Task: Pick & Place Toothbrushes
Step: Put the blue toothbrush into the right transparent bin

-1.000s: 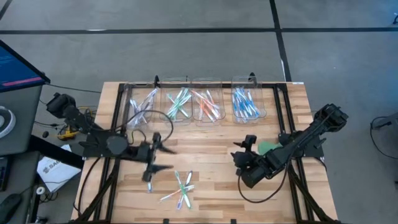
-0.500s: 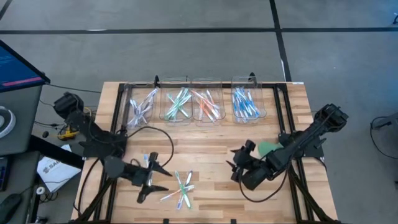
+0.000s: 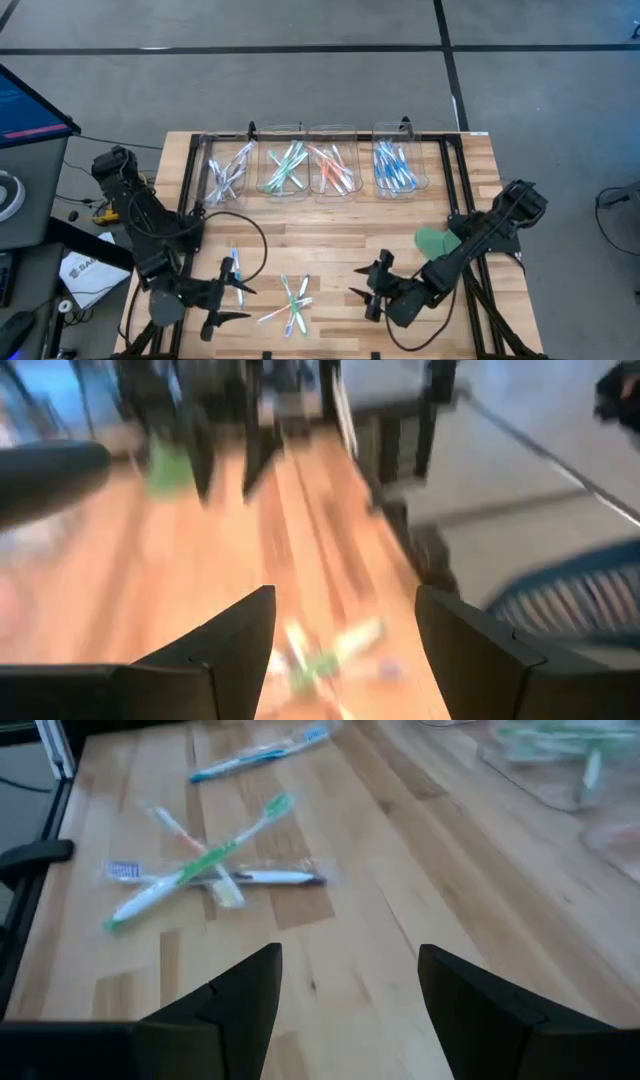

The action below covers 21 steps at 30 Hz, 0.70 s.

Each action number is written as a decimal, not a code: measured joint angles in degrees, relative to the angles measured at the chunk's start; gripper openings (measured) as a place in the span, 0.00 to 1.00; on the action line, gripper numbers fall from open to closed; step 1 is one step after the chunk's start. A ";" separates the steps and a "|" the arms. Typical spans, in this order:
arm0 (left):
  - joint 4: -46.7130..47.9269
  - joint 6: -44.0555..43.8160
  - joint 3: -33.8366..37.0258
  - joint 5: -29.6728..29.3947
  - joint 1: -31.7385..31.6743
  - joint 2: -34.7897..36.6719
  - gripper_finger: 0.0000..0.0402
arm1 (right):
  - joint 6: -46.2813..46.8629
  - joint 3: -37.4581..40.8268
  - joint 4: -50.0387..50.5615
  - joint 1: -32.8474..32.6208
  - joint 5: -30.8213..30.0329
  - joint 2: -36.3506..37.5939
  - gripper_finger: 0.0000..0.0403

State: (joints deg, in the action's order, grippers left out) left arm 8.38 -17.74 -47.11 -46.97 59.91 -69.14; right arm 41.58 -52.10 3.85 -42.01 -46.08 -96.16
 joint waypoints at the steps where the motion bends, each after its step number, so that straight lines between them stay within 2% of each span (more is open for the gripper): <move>1: 3.45 -4.02 0.00 1.75 0.01 0.06 0.59 | -0.04 -0.01 -1.17 0.28 0.70 -0.71 0.57; 6: 20.93 -24.76 0.07 14.58 -0.44 0.42 0.59 | -0.04 0.03 -5.58 1.45 7.01 -2.66 0.57; 9: 29.51 -29.15 0.09 23.39 -0.47 0.42 0.59 | -0.04 -0.03 -9.52 1.89 9.29 -3.69 0.57; 11: 32.85 -25.14 0.44 25.63 -0.49 0.39 0.59 | -0.15 0.07 -10.99 1.90 9.68 -3.76 0.57; 15: 32.88 -5.31 2.00 28.26 -0.35 0.24 0.59 | -0.15 0.00 -14.36 1.81 10.10 -3.65 0.57; 17: 32.72 1.54 2.52 28.50 -0.77 0.24 0.59 | -0.13 -0.01 -16.26 1.55 10.10 -3.65 0.57; 21: 33.28 10.66 4.03 28.65 -2.21 0.28 0.59 | -0.03 0.01 -17.99 0.84 10.11 -3.65 0.57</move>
State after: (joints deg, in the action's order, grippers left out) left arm 41.67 -7.08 -43.09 -18.32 57.70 -68.86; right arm 41.56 -52.10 -14.14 -41.17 -35.97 -99.81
